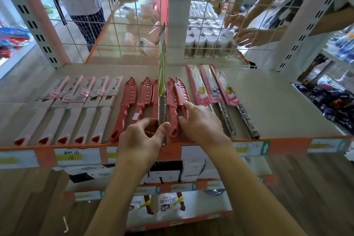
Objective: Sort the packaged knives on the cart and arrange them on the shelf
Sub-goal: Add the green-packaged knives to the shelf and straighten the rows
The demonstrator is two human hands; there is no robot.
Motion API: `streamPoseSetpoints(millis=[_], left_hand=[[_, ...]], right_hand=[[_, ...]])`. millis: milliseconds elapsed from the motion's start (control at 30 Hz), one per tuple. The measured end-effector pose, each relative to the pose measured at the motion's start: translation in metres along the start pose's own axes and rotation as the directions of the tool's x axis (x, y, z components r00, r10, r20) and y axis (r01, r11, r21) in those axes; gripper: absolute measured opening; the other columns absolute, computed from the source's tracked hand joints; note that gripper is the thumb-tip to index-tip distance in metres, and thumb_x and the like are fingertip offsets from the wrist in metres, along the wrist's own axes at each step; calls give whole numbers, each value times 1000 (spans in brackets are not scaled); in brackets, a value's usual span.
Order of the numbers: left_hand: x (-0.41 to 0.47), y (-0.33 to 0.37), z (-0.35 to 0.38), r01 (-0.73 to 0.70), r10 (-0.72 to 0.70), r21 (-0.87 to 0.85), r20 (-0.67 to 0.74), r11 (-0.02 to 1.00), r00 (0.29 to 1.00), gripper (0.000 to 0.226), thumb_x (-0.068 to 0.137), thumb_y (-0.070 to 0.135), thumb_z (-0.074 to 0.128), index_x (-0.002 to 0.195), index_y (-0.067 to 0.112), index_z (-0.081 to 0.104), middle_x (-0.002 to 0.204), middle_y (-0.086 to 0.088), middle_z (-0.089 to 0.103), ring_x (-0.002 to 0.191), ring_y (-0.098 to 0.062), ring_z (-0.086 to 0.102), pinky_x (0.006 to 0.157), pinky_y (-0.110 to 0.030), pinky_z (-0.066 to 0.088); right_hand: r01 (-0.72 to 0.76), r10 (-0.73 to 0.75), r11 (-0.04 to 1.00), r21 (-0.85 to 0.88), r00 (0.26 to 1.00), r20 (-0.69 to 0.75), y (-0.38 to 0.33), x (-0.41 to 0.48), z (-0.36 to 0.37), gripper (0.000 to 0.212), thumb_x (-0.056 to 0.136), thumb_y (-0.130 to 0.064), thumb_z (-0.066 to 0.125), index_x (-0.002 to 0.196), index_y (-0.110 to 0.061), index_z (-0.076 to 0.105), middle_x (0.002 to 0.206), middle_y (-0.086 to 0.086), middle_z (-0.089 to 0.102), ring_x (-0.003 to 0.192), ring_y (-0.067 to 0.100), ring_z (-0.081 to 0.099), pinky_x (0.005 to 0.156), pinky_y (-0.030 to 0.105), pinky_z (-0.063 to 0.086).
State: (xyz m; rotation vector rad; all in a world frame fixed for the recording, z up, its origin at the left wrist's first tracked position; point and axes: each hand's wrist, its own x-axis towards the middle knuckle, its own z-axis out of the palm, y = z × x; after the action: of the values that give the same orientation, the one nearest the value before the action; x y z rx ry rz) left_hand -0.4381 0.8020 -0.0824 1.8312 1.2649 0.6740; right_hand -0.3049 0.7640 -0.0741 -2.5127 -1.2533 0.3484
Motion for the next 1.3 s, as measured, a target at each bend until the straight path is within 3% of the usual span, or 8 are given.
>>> streamPoseSetpoints(millis=[300, 433, 600, 733, 967, 1133, 1233, 1300], left_hand=[[-2, 5, 0, -5, 5, 28, -3, 1000, 1000, 49, 81, 48, 60, 119, 17, 61, 95, 1, 64, 84, -14, 58, 70, -23, 44], [-3, 12, 1, -25, 25, 21, 12, 999, 1000, 45, 81, 46, 60, 115, 16, 63, 90, 4, 62, 82, -12, 58, 66, -19, 42], [-8, 26, 14, -58, 57, 23, 23, 998, 998, 41, 83, 43, 61, 112, 15, 65, 72, 16, 54, 65, 4, 50, 57, -11, 37], [-15, 46, 33, -81, 80, 41, 27, 996, 996, 39, 83, 42, 62, 109, 14, 67, 72, 17, 54, 64, 8, 46, 56, -8, 34], [-44, 93, 98, -38, 38, -4, 60, 999, 998, 41, 84, 40, 61, 112, 11, 66, 79, 9, 60, 82, -12, 59, 78, -22, 46], [-70, 130, 161, -3, 8, -45, 113, 999, 994, 31, 86, 40, 59, 101, 14, 68, 73, 9, 63, 75, -11, 63, 73, -25, 51], [-82, 146, 192, 21, -15, -46, 126, 999, 992, 20, 87, 38, 59, 89, 21, 68, 66, 15, 59, 60, 5, 56, 58, -9, 45], [-88, 155, 207, 38, -28, -62, 145, 997, 989, 14, 87, 36, 59, 84, 24, 66, 65, 16, 58, 56, 4, 58, 59, -9, 46]], right_hand=[[13, -13, 997, 80, 1000, -6, 2, -3, 0, 30, 91, -29, 49, 118, -16, 53, 113, 11, 59, 102, 30, 56, 78, 31, 41], [39, -35, 985, 167, 999, -26, 8, -8, -6, 38, 92, -31, 52, 126, -13, 53, 119, 11, 57, 107, 25, 55, 87, 28, 43], [105, -68, 971, 216, 983, -170, 23, -11, -20, 31, 91, -25, 56, 115, -6, 63, 113, 13, 62, 98, 23, 60, 87, 27, 48], [87, -31, 977, 195, 961, -276, 59, -10, -43, 31, 91, -28, 56, 115, -11, 66, 110, 11, 66, 102, 22, 59, 79, 17, 37], [27, 12, 983, 184, 979, -205, 146, -9, -78, 35, 89, -34, 57, 118, -15, 65, 116, 10, 66, 109, 21, 59, 89, 22, 41], [26, -3, 989, 144, 987, -162, 213, -11, -108, 36, 90, -34, 55, 121, -16, 62, 117, 8, 66, 111, 20, 58, 93, 24, 39], [14, 4, 989, 148, 993, -120, 245, -16, -120, 36, 90, -35, 55, 121, -17, 62, 115, 7, 66, 109, 20, 59, 94, 27, 42], [8, 8, 988, 152, 995, -104, 259, -19, -125, 36, 90, -34, 55, 120, -16, 62, 115, 7, 66, 109, 21, 59, 96, 29, 44]])
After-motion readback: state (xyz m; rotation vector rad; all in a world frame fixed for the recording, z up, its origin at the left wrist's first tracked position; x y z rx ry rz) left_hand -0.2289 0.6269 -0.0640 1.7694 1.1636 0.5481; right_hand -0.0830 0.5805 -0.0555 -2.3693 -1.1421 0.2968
